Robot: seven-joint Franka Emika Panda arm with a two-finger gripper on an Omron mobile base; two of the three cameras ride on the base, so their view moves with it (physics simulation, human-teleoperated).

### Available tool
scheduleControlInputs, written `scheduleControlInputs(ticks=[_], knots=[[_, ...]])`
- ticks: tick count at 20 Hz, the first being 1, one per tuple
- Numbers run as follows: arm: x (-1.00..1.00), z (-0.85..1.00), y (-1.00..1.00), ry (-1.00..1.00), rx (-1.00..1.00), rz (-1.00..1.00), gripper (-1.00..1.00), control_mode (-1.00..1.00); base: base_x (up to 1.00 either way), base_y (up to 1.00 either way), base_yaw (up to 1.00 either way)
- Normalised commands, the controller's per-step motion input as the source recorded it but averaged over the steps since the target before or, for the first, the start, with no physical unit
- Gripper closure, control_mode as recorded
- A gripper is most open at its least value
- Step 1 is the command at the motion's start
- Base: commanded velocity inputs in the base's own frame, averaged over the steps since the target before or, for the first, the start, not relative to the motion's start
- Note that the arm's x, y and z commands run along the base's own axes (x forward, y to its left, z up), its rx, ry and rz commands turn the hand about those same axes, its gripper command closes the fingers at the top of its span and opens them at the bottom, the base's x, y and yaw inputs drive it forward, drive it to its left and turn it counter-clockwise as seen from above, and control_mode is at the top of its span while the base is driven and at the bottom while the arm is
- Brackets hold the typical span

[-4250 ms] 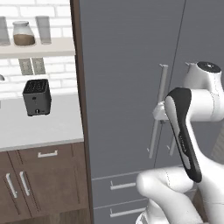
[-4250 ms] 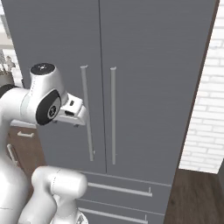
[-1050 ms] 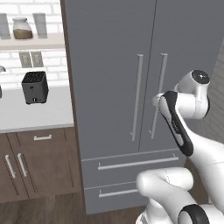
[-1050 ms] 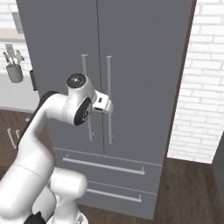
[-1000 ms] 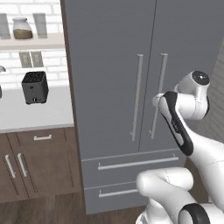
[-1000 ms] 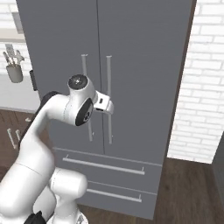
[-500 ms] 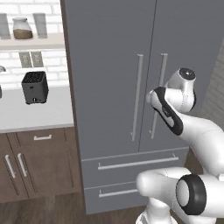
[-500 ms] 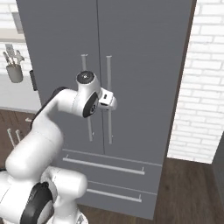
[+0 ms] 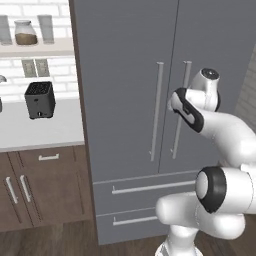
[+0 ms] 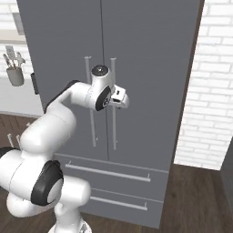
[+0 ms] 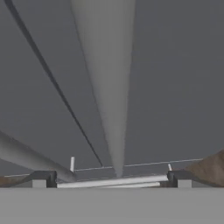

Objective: Take the strawberry from the fridge and place it on top of the pancake, located on the dining counter.

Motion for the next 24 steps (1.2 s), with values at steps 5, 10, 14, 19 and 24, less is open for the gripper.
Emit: scheduleControlInputs(ticks=[5, 10, 14, 19, 24], knots=[[0.37, -0.25, -0.01, -0.01, -0.05, 0.00, -1.00, -1.00, 0.00, 0.00, 0.00], [0.37, -0.28, -0.04, 0.00, -0.02, 0.00, -1.00, -1.00, 0.00, 0.00, 0.00], [0.41, -0.20, -0.07, 0.00, 0.00, 0.00, -1.00, -1.00, 0.00, 0.00, 0.00], [0.20, -0.34, -0.01, -0.08, -0.02, 0.00, -1.00, -1.00, 0.00, 0.00, 0.00], [0.20, -0.75, 0.00, -0.31, -0.02, 0.00, 1.00, -1.00, 0.00, 0.00, 0.00]])
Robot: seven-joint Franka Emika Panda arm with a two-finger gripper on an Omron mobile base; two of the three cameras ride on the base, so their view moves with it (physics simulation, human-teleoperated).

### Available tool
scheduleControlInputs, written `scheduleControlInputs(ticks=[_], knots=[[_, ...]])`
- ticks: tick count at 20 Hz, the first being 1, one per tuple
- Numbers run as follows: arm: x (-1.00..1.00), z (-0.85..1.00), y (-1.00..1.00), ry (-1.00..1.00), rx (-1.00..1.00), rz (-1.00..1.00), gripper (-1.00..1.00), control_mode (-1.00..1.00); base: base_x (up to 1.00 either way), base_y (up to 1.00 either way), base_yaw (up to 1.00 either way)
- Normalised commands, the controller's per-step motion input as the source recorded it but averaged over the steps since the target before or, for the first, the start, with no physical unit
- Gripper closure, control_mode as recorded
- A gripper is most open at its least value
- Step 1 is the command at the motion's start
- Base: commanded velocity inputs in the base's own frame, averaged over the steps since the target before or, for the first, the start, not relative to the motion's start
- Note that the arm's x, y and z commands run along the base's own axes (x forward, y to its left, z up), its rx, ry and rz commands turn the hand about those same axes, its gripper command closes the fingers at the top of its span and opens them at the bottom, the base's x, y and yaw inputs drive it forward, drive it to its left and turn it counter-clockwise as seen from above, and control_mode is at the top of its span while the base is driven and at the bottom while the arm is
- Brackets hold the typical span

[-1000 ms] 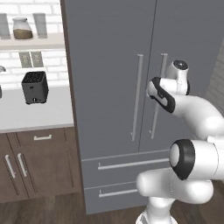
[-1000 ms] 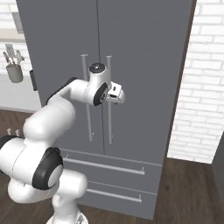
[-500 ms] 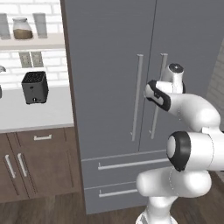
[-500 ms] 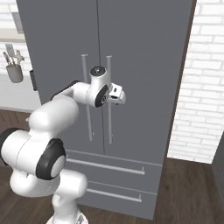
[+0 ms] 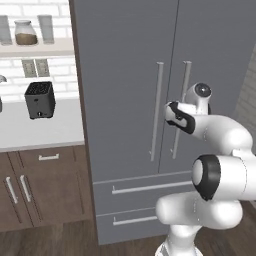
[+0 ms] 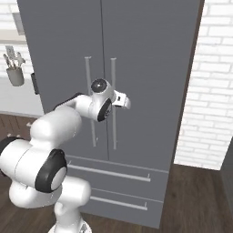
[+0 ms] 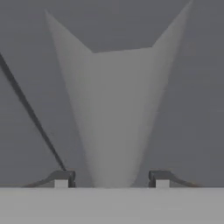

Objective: Take the strawberry from the fridge and place it on top of the pancake, located on the dining counter.

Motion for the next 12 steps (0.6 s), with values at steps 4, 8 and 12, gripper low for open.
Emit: scheduleControlInputs(ticks=[4, 8, 12], knots=[[1.00, -1.00, 0.00, -0.35, 0.00, 0.00, 1.00, -1.00, 0.00, 0.00, 0.00], [0.59, -0.91, -0.30, -0.20, 0.00, -0.01, 1.00, -1.00, 0.00, 0.00, 0.00], [-0.44, -0.41, -0.97, -0.01, 0.01, -0.11, 1.00, -1.00, 0.00, 0.00, 0.00]])
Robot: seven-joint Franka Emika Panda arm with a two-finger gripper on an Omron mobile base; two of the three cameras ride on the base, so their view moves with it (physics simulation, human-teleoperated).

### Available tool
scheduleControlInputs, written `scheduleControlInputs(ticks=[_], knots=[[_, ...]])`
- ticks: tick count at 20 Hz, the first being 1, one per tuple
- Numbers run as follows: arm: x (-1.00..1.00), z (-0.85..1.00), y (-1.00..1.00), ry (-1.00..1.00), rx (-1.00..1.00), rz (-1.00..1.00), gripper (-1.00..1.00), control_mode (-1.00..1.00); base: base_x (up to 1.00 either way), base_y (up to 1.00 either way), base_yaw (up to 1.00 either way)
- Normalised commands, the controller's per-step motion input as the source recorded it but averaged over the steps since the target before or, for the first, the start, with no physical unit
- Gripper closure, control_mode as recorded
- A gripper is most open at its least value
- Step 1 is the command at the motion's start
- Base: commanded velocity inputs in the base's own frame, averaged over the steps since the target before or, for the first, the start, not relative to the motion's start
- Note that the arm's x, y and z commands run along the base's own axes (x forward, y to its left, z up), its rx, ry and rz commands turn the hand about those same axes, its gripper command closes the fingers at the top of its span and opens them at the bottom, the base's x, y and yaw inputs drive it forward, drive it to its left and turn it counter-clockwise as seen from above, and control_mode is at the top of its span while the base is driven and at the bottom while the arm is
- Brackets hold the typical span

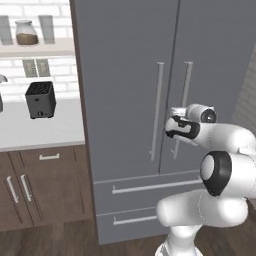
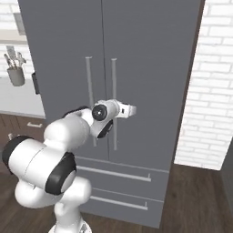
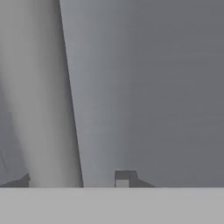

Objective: Take the strawberry from the fridge and place it on top of the pancake, located on the dining counter.

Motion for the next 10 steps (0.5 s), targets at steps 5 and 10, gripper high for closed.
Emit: scheduleControlInputs(ticks=[5, 10], knots=[[-0.92, -0.06, -1.00, 0.02, 0.08, -0.13, 1.00, -1.00, 0.00, 0.00, 0.00], [-1.00, 0.00, -1.00, 0.00, 0.16, -0.11, 1.00, -1.00, 0.00, 0.00, 0.00]])
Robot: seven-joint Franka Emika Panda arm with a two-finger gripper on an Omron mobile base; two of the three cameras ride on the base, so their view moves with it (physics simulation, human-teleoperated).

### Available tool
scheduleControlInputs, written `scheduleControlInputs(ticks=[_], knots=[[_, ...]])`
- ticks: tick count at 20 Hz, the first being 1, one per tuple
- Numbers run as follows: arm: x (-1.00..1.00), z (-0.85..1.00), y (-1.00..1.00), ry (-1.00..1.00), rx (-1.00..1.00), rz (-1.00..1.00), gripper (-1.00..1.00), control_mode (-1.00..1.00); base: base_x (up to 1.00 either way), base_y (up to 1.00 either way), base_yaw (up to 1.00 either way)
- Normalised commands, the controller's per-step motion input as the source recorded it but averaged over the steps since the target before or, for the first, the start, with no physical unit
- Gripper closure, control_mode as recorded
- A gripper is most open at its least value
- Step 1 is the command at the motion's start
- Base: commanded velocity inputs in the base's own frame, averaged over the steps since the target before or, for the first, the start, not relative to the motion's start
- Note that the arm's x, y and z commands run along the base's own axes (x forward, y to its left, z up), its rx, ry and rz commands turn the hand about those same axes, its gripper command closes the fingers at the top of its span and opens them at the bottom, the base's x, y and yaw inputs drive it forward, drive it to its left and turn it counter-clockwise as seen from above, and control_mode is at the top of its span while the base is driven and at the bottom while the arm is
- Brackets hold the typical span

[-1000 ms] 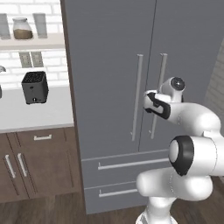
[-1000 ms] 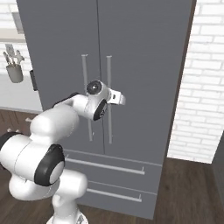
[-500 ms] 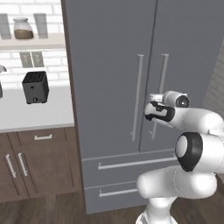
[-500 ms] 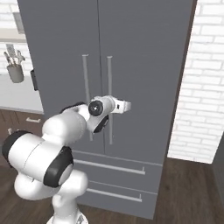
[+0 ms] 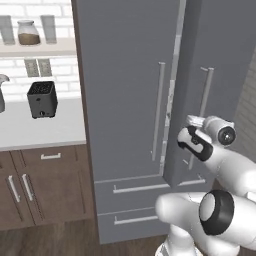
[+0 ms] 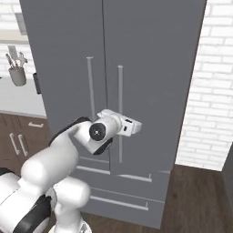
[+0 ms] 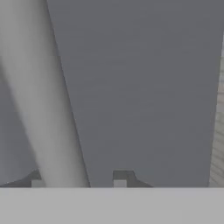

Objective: Take the strawberry from the fridge and place it on top of the pancake, located on the dining counter.

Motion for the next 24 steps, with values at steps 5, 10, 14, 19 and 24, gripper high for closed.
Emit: scheduleControlInputs(ticks=[5, 10, 14, 19, 24], knots=[[-0.99, 0.00, -1.00, 0.01, 0.20, -0.08, 1.00, -1.00, 0.00, 0.00, 0.00], [-0.89, 0.00, -1.00, 0.03, 0.23, -0.05, 1.00, -1.00, 0.00, 0.00, 0.00], [-0.81, -0.05, -1.00, 0.01, 0.24, -0.05, 1.00, -1.00, 0.00, 0.00, 0.00], [-0.72, -0.23, -1.00, -0.05, 0.23, -0.03, 1.00, -1.00, 0.00, 0.00, 0.00], [-0.71, -0.19, -1.00, -0.20, 0.21, 0.00, 1.00, -1.00, 0.00, 0.00, 0.00]])
